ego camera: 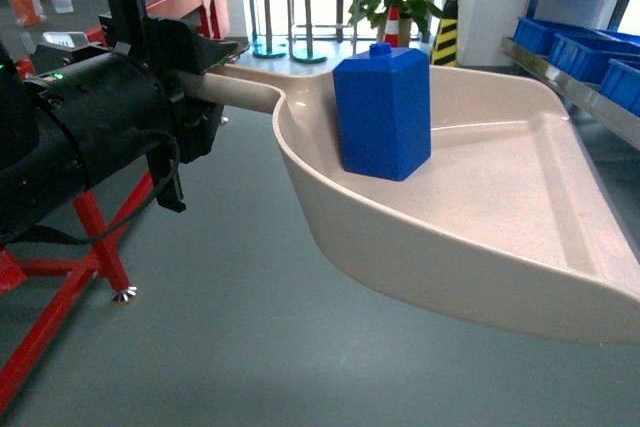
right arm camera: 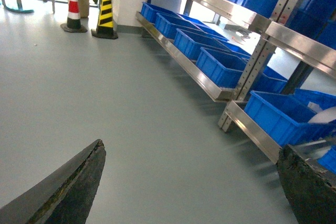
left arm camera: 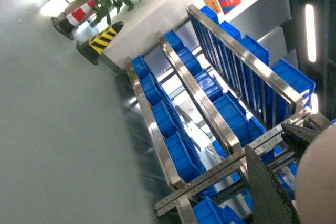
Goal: Place part in tray to right shelf
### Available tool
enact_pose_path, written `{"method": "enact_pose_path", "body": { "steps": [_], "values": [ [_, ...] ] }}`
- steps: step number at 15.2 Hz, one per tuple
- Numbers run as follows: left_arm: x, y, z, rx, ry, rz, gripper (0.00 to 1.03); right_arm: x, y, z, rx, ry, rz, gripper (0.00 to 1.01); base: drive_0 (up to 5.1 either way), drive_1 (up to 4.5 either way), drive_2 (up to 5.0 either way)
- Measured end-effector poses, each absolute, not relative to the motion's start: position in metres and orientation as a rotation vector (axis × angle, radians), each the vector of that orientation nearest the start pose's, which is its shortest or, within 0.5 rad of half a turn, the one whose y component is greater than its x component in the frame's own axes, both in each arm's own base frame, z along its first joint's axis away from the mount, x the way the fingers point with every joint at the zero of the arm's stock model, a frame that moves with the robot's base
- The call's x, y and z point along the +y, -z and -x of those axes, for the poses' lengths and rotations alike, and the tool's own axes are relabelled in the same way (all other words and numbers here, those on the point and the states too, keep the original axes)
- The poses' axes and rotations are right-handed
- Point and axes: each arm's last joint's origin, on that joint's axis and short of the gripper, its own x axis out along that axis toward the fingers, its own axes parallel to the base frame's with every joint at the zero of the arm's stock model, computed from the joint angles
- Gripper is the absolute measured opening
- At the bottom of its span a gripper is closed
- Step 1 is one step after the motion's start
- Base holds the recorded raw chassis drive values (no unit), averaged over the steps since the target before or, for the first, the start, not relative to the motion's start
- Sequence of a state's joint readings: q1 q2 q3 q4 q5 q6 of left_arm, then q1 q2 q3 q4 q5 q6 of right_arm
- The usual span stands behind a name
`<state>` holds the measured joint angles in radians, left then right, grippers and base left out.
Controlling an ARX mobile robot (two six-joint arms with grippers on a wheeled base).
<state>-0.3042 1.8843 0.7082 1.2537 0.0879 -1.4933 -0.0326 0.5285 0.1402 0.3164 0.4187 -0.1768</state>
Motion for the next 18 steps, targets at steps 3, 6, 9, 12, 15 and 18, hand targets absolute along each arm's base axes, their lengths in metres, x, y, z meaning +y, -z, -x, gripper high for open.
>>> {"method": "enact_pose_path", "body": {
  "steps": [3, 6, 9, 12, 15, 18],
  "values": [
    [-0.1066, -0.1584, -0.3305, 0.238, 0.374, 1.479, 0.12, -0.0162, -0.1925, -0.1351, 0.112, 0.444, 0.187, 0.98, 4.9, -2.52, -2.5],
    [-0.1066, -0.1586, -0.3305, 0.236, 0.375, 1.479, 0.12, -0.0162, -0.193, -0.135, 0.108, 0.444, 0.187, 0.98, 4.9, -2.52, -2.5],
    [-0.1066, -0.1582, -0.3305, 0.24, 0.372, 1.479, 0.12, -0.0162, -0.1931, -0.135, 0.106, 0.444, 0.186, 0.98, 4.9, -2.52, -2.5],
    [-0.1066, -0.1585, -0.3305, 0.237, 0.374, 1.479, 0.12, -0.0162, -0.1932, -0.1349, 0.105, 0.444, 0.187, 0.98, 4.9, -2.52, -2.5],
    [-0.1066, -0.1584, -0.3305, 0.238, 0.374, 1.479, 0.12, -0.0162, -0.1924, -0.1354, 0.113, 0.444, 0.188, 0.98, 0.0, 4.29, -4.4],
    [-0.1065, -0.1585, -0.3305, 0.236, 0.371, 1.48, 0.12, -0.0162, -0.1923, -0.1353, 0.113, 0.443, 0.188, 0.98, 0.0, 4.29, -4.4]
  ]
}}
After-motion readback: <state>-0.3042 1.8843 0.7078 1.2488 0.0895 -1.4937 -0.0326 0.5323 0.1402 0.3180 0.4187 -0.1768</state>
